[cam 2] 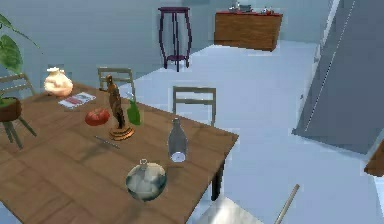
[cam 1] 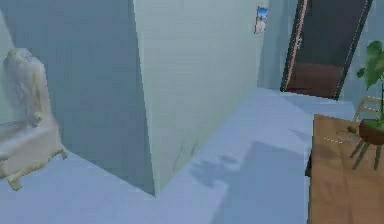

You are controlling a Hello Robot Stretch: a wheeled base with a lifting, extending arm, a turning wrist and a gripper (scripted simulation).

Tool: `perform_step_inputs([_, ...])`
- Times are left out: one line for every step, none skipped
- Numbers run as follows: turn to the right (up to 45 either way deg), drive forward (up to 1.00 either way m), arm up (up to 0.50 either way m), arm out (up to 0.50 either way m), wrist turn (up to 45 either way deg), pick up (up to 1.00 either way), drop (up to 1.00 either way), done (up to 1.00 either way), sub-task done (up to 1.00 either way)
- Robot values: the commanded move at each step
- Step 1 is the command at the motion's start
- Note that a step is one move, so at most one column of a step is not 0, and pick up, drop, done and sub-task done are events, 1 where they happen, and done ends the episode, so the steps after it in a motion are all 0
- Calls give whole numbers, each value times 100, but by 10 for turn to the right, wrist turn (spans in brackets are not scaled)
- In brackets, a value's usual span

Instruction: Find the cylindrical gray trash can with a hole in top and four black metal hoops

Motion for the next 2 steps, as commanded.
perform_step_inputs([-150, 0, 0, 0, 0, 0, 0, 0, 0])
perform_step_inputs([0, 15, 0, 0, 0, 0, 0, 0, 0])
